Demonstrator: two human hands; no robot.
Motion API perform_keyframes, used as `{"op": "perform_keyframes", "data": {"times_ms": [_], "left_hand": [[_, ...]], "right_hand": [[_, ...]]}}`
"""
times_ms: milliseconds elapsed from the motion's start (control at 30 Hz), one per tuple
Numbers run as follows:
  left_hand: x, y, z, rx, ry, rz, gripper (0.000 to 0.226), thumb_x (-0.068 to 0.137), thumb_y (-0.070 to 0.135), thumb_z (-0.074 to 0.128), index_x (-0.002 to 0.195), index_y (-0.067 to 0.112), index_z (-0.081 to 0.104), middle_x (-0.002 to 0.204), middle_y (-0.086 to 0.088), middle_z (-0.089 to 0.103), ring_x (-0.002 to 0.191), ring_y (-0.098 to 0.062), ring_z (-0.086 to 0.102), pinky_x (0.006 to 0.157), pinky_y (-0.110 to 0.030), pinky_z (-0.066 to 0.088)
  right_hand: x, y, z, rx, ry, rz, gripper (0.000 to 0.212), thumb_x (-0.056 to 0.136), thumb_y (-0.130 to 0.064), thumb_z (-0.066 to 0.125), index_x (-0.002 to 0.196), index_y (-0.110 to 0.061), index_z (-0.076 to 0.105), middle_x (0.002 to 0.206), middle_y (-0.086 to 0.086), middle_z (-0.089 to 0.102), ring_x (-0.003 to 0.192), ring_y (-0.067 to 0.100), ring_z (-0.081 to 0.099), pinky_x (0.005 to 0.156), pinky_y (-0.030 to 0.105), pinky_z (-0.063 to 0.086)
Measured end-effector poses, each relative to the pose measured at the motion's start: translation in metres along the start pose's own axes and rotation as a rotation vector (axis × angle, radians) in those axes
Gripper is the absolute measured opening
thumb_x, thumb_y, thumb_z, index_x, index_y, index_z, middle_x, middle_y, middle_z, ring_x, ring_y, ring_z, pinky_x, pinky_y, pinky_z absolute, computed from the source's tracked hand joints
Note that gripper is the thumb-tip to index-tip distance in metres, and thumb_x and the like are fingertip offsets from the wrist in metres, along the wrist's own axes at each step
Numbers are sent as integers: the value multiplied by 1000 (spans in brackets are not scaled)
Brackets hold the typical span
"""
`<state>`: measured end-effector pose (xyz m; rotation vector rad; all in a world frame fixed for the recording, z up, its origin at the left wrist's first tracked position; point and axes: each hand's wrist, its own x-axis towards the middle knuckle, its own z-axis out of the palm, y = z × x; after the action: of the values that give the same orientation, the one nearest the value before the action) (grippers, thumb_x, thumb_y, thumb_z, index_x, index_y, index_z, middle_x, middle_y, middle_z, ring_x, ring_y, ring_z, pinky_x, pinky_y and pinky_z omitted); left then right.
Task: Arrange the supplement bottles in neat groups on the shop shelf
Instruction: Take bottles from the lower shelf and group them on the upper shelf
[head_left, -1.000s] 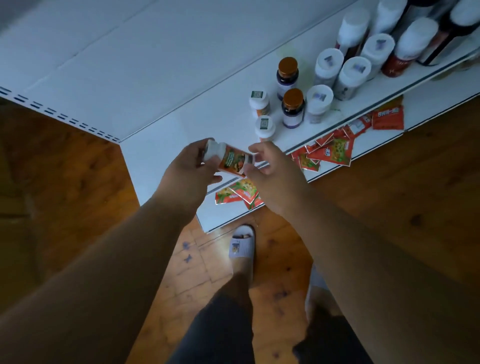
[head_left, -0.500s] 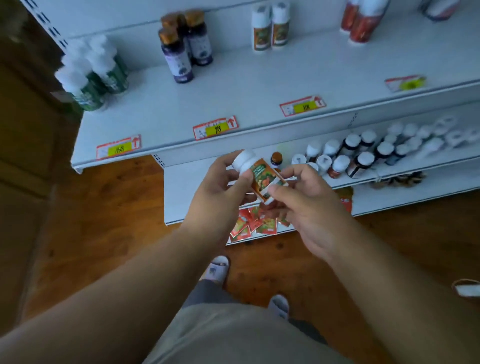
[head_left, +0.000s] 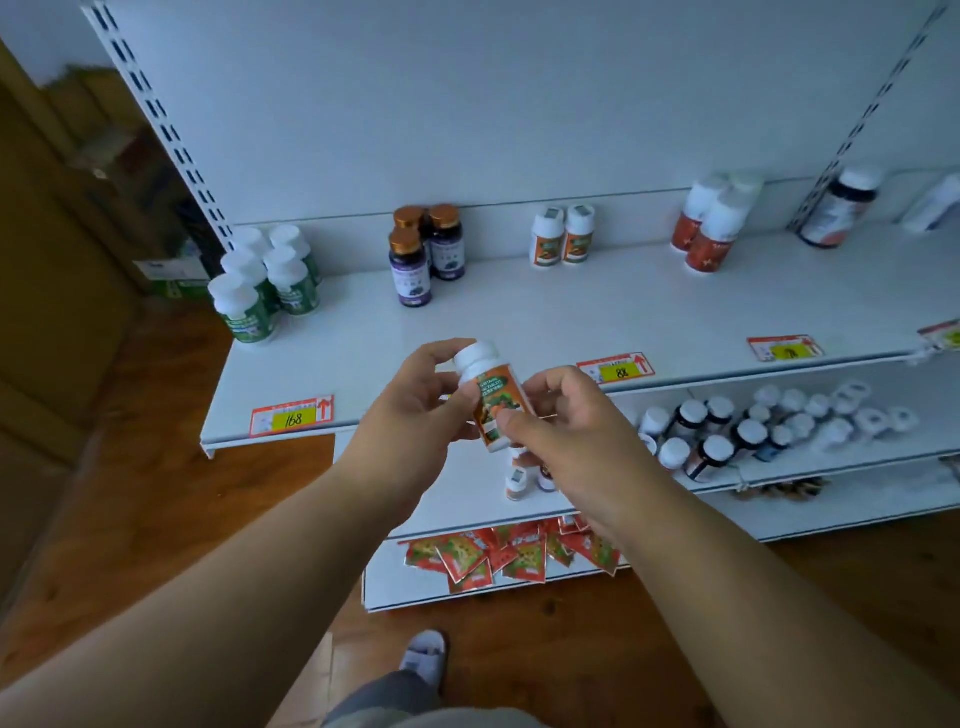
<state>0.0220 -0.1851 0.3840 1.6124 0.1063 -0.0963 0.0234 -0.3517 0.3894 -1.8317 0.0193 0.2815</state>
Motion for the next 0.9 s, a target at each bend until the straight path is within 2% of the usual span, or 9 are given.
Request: {"op": "perform_keyframes", "data": {"times_ms": [167, 300, 367, 433, 533, 600, 700, 833, 900], "left_hand": [[50, 10, -12, 9, -39, -16, 24, 100, 16, 56, 116, 35, 56, 106, -6, 74, 92, -29, 73, 93, -57, 54], [89, 25, -5, 135, -152, 18, 30, 98, 20, 59, 120, 41, 54, 107, 6, 72, 91, -14, 72, 92, -42, 57], [106, 29, 7, 174, -172, 42, 34, 97, 18, 61, 118, 44, 55, 106, 8, 69, 89, -14, 71, 82, -38, 59], [127, 28, 23, 187, -167, 60, 36, 95, 15, 63, 117, 43, 57, 105, 6, 69, 86, -14, 70, 67, -33, 55], [165, 19, 49, 242, -118, 98, 39, 91, 12, 67, 115, 40, 57, 104, 9, 67, 81, -1, 67, 62, -18, 47], [188, 13, 65, 299, -65, 126, 39, 89, 12, 70, 115, 38, 57, 102, 14, 66, 82, 5, 65, 64, -13, 49], [219, 5, 84, 348, 65, 140, 38, 87, 12, 72, 111, 37, 56, 102, 17, 66, 87, 3, 65, 72, -16, 54], [252, -8, 100, 437, 203, 164, 40, 88, 10, 70, 106, 40, 51, 107, 11, 64, 87, -1, 64, 62, -4, 45], [264, -16, 104, 489, 253, 192, 37, 89, 11, 69, 108, 39, 54, 109, 7, 59, 88, -4, 64, 65, -4, 45]], "right_hand": [[43, -18, 5, -43, 89, 32, 29, 81, -38, 76, 102, -33, 57, 102, -10, 69, 93, 12, 67, 87, 44, 57], [71, -25, -7, -105, 168, 54, 28, 84, -41, 74, 105, -33, 57, 103, -12, 68, 94, 10, 66, 86, 42, 57], [84, -25, -21, -168, 174, 60, 30, 84, -43, 73, 107, -34, 56, 104, -13, 68, 95, 8, 65, 89, 39, 55], [101, -25, -40, -231, 167, 67, 32, 84, -42, 73, 110, -32, 56, 106, -13, 68, 96, 8, 65, 92, 38, 54], [136, -22, -67, -368, 140, 59, 36, 86, -39, 73, 117, -27, 57, 110, -10, 67, 96, 11, 64, 90, 34, 52], [163, -18, -83, -439, 126, 24, 38, 85, -38, 74, 117, -25, 59, 110, -8, 68, 95, 13, 63, 85, 31, 50], [206, -8, -97, -520, 96, -48, 35, 84, -37, 76, 112, -24, 61, 108, -6, 70, 92, 15, 63, 79, 29, 48], [255, 9, -103, -570, 95, -162, 32, 86, -37, 72, 113, -22, 63, 108, -3, 72, 97, 20, 66, 81, 33, 51], [271, 15, -103, -551, 94, -207, 26, 88, -33, 70, 110, -20, 64, 101, -4, 72, 93, 18, 66, 76, 31, 50]]}}
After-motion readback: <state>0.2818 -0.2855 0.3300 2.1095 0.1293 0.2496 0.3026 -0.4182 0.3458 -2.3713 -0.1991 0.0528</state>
